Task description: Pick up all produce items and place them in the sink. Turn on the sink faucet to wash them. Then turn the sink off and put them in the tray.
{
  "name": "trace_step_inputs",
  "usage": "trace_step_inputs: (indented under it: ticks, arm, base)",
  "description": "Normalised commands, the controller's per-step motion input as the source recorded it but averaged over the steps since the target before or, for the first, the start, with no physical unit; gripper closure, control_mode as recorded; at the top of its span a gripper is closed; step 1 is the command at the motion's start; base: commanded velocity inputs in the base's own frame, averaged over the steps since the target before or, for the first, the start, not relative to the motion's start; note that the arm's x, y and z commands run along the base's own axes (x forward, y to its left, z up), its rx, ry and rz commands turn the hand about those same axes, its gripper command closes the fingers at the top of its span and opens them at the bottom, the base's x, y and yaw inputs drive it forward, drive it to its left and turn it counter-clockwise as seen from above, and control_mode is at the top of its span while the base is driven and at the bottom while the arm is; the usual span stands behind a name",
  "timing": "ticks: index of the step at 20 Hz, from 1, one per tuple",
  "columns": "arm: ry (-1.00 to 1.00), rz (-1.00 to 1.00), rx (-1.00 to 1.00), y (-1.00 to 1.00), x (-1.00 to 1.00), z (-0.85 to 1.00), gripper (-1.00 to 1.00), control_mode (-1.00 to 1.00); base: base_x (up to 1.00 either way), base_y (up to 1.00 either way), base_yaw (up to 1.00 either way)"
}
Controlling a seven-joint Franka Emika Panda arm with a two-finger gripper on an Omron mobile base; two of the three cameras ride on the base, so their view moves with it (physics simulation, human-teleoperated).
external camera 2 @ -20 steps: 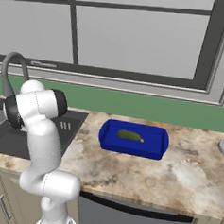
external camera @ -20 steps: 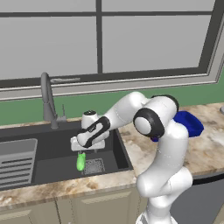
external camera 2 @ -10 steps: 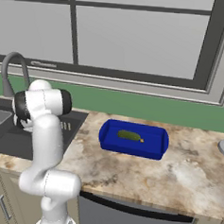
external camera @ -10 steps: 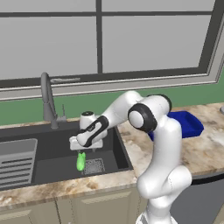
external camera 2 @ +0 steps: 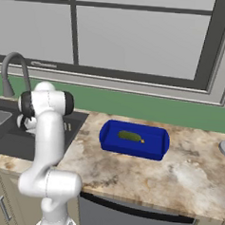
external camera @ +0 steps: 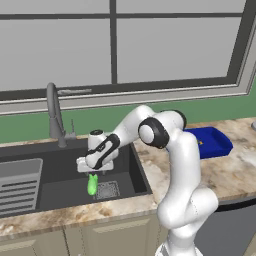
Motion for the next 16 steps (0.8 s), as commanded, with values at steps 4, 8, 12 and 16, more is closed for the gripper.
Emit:
trace_step_inputs:
  ticks: [4, 8, 12, 16]
  arm:
    - [0.00, -0.03, 0.00, 0.18, 0.10, -0.31, -1.00, -1.00]
    - [0.00, -0.05, -0.01, 0.14, 0.10, -0.31, -1.00, -1.00]
    - [0.03, -0.05, 0.00, 0.02, 0.00, -0.23, -1.00, -1.00]
    - [0.10, -0.05, -0.02, 0.00, 0.00, -0.17, -1.00, -1.00]
  base:
    - [0.00, 0.00, 0.00]
    - [0.00, 0.00, 0.00]
    - [0.00, 0.00, 0.00]
    - [0.00, 0.00, 0.00]
